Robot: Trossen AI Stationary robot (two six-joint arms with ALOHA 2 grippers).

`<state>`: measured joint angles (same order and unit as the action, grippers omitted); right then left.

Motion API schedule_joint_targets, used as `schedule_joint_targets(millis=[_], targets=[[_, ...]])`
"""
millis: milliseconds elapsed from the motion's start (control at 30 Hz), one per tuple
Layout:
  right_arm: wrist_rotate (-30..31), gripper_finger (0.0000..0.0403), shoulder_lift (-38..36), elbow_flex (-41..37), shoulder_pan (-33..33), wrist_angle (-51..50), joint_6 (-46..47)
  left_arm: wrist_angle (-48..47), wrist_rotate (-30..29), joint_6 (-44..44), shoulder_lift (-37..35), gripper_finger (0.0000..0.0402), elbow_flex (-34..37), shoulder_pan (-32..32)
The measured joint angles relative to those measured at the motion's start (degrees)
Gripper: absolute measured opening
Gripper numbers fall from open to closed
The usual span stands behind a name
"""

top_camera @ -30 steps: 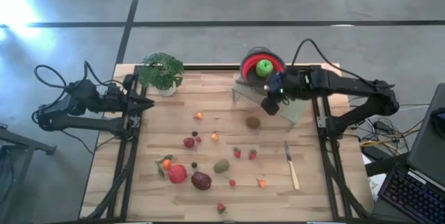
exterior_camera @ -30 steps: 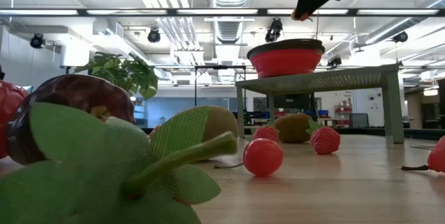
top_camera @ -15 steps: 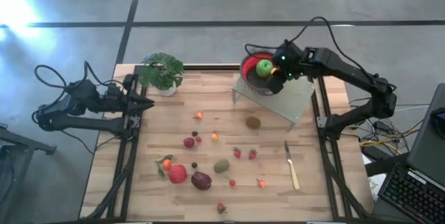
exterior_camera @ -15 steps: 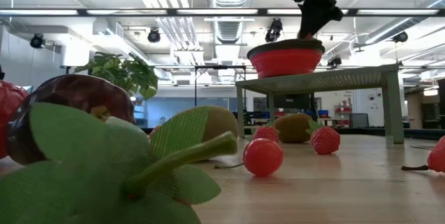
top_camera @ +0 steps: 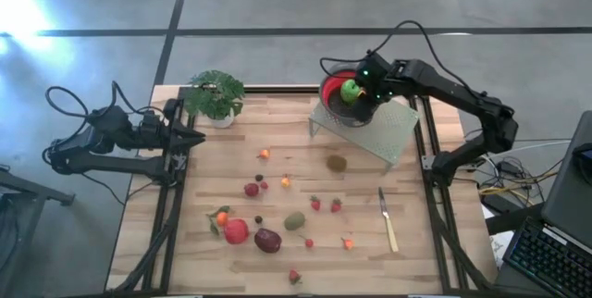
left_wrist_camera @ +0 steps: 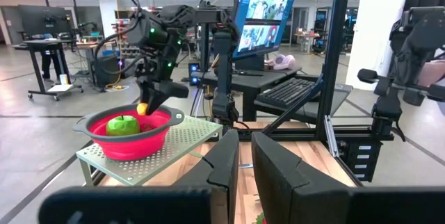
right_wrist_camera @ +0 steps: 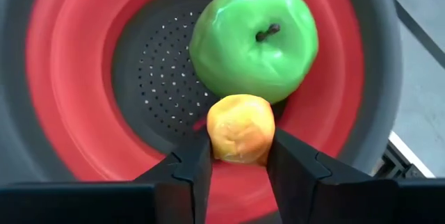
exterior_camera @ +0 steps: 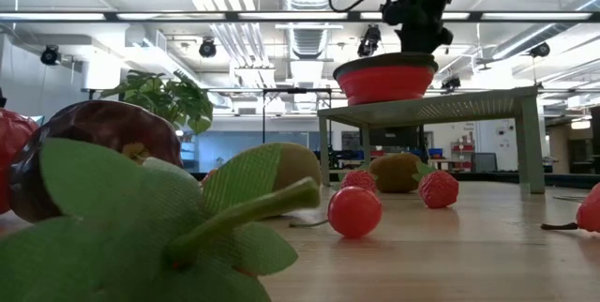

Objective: Pick & Place Fruit
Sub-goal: Put the yellow pear into the red strainer bowl, then put the red strawberry into the red strainer bowl

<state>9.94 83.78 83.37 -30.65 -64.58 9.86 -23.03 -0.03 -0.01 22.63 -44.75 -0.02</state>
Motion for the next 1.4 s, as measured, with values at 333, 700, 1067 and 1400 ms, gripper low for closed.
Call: schedule_joint_targets(millis=[333, 700, 1067, 1400], targets=[[0.06, 0.0166, 1.58, -0.02, -0.15, -2.62, 0.02, 0.00, 0.00, 0.00, 0.02, 0.0046, -0.01, 0.00], [0.28, 0.0210, -2.89, 0.37, 0.76, -2.22, 0.52, 0.01, 0.00, 0.02, 0.02, 0.0046, 0.02, -0.02], [0.56, 0.0168, -7.91, 0.17, 13.33, 5.79, 3.68, 0.01, 0.00, 0.01, 0.00, 0.0046, 0.00, 0.01], [3.65, 0.0120, -6.93, -0.13, 28.69, 8.00, 8.06, 0.01, 0.00, 0.00, 0.00, 0.0046, -0.01, -0.02]])
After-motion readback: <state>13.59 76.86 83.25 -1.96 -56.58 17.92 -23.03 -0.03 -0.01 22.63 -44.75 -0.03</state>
